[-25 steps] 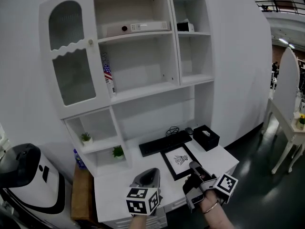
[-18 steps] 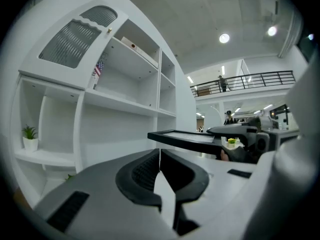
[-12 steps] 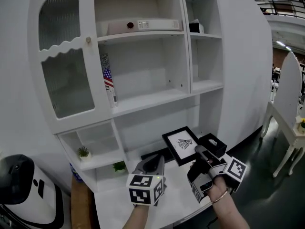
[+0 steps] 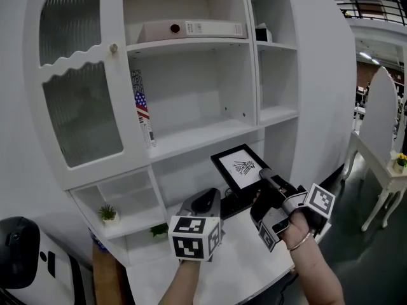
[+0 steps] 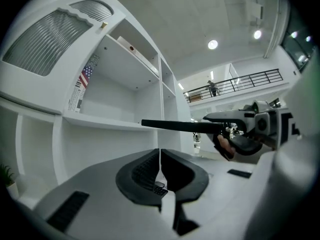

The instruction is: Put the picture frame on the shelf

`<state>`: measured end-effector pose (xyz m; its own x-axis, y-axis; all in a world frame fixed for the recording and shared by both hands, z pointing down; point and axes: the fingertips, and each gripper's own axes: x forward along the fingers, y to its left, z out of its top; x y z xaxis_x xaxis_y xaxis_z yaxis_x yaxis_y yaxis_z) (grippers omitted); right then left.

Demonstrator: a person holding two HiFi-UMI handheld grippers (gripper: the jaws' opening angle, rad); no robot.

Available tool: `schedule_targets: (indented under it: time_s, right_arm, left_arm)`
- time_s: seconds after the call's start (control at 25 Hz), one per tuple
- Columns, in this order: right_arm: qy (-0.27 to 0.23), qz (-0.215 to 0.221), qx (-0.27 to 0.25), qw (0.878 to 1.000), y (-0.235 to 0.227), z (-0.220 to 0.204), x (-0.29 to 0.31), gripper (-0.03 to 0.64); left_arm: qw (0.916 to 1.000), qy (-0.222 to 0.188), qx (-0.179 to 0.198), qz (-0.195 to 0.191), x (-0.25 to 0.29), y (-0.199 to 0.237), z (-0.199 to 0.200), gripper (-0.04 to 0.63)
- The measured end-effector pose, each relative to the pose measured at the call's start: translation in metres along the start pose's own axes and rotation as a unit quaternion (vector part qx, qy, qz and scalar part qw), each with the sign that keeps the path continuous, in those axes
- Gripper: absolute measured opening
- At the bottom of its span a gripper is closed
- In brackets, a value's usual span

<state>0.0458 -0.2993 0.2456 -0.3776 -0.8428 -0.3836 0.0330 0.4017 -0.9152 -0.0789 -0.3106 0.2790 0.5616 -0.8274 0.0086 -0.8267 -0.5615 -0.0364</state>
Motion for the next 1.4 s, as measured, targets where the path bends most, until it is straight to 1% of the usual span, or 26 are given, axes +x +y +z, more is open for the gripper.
schedule_targets:
  time_s: [0.16, 0.36, 0.52, 0.92, 1.2, 1.4]
  right_arm:
    - [0.0, 0.0, -0.014, 1.0, 0.009, 0.007, 0.02, 0.055]
    - [0.003, -0.002, -0.028, 1.0, 0.016, 0.017, 0.042, 0.055]
    - [0.009, 0.004, -0.032, 0.999, 0.023, 0.025, 0.066, 0.055]
    - [0.024, 0.003, -0.012, 1.0, 0.016, 0.041, 0.101, 0.055]
    - [0.032, -0.008, -0.016, 0.999, 0.004, 0.057, 0.121, 0.055]
    - [0.027, -0.018, -0.003, 0.999, -0.01, 0.07, 0.132, 0.055]
  left_arm:
    - [1.0, -0.009, 0.0, 0.0, 0.01, 0.01, 0.014, 0.019]
    - [0.9999, -0.014, -0.004, 0.0, 0.021, 0.015, 0.02, 0.02]
    - [0.9998, -0.017, 0.001, 0.004, 0.032, 0.021, 0.028, 0.02]
    - [0.9993, -0.027, 0.012, 0.023, 0.05, 0.03, 0.047, 0.02]
    - [0.9991, -0.023, 0.015, 0.033, 0.065, 0.03, 0.052, 0.02]
    - [0.9987, -0.02, 0.018, 0.042, 0.075, 0.031, 0.052, 0.02]
